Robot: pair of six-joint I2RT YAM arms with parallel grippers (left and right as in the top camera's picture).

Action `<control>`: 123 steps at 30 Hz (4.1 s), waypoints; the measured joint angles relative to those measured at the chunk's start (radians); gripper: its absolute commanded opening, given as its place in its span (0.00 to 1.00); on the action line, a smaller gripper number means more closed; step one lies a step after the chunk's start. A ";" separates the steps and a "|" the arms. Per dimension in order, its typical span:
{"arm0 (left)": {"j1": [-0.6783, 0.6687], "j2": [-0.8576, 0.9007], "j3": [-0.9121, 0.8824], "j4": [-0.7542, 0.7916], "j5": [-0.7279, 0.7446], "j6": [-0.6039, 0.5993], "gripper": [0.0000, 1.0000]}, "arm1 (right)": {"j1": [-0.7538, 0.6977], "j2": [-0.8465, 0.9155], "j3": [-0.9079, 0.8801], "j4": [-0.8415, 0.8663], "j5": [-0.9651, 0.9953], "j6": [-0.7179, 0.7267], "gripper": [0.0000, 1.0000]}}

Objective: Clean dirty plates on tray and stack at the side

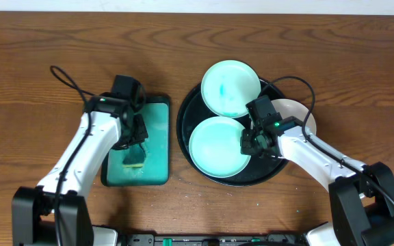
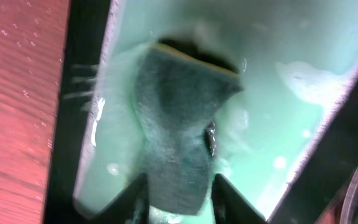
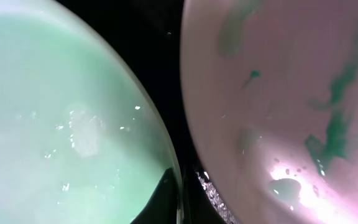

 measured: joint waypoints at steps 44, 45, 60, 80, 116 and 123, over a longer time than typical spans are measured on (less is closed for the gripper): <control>0.018 -0.981 0.065 -0.194 0.081 0.018 0.75 | 0.754 0.036 0.320 0.952 0.951 -1.012 0.01; 0.018 -0.981 0.065 -0.194 0.081 0.018 0.75 | 0.754 0.036 0.320 0.962 0.958 -1.026 0.01; 0.019 -0.981 0.065 -0.194 0.081 0.018 0.75 | 0.754 0.036 0.320 1.035 0.996 -1.128 0.01; 0.018 -0.981 0.065 -0.193 0.081 0.018 0.76 | 0.754 0.036 0.320 1.035 0.998 -1.132 0.01; 0.018 -0.981 0.065 -0.191 0.081 0.018 0.76 | 0.100 -0.063 0.320 0.373 -0.206 -0.085 0.01; 0.019 -0.981 0.065 -0.191 0.081 0.018 0.76 | -0.403 -0.218 0.326 0.025 -0.159 0.041 0.01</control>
